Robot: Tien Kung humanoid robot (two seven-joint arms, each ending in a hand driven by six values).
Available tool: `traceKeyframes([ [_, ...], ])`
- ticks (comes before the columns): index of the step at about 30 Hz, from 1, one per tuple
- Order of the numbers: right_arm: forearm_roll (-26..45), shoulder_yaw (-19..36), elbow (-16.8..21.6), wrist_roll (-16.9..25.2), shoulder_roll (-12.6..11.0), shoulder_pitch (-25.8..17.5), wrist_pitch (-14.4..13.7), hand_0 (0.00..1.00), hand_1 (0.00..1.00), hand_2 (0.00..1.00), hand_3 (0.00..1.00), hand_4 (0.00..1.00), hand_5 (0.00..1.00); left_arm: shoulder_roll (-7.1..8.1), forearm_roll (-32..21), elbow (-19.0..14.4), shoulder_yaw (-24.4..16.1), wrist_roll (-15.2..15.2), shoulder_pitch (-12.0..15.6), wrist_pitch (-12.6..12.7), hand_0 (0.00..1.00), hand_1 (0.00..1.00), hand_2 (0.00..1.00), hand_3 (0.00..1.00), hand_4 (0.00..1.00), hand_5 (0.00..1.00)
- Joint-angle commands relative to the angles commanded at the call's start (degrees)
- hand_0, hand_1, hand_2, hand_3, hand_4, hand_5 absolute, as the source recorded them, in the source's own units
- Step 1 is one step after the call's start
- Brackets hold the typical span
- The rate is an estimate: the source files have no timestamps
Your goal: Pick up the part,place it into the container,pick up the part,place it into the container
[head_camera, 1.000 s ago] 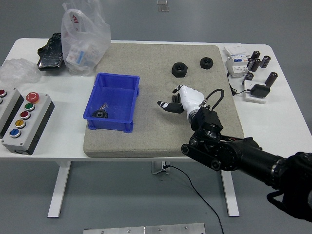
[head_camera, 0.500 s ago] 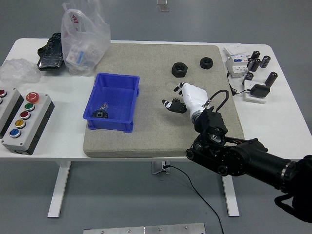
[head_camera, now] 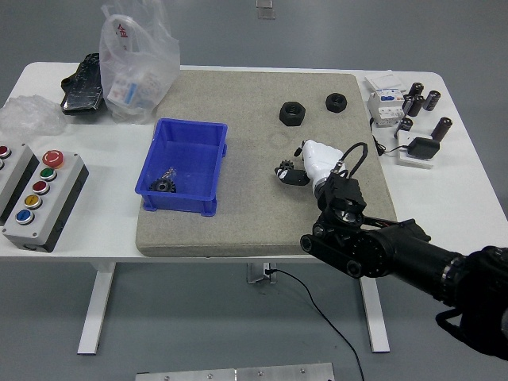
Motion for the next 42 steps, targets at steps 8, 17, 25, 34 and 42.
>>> traceKeyframes([
  [8,2.5,-0.9,-0.4,1.3,0.0,-0.7,-1.2,0.475,0.697,0.702,0.738,0.825,0.504,-0.03,-0.2,0.0,0.4,-0.1,-0.1,0.0,0.689,0.57,0.544,0.611,0.551,0.151],
  [17,3.6,-1.5,0.3,3.2,0.0,-0.6,-3.3,0.448,0.655,0.62,0.676,0.665,0.344,-0.01,-0.4,0.0,0.7,-0.2,-0.1,-0.1,0.689,0.571,0.544,0.612,0.551,0.15],
  [25,5.0,-1.8,0.4,4.9,0.0,-0.8,-4.4,0.432,0.63,0.578,0.647,0.632,0.282,-0.01,-0.2,0.0,0.6,-0.1,0.0,0.0,0.689,0.571,0.544,0.612,0.55,0.151],
  [34,6.2,-2.2,0.6,6.4,0.0,-1.2,-5.6,0.416,0.614,0.54,0.565,0.53,0.219,-0.01,-0.2,0.0,0.5,-0.2,0.0,-0.1,0.689,0.572,0.545,0.612,0.551,0.15],
  [42,5.4,-1.2,1.4,6.9,0.0,-1.4,-7.2,0.404,0.613,0.537,0.557,0.532,0.218,0.0,-0.1,0.0,0.3,-0.2,0.1,-0.1,0.689,0.572,0.545,0.612,0.551,0.15],
])
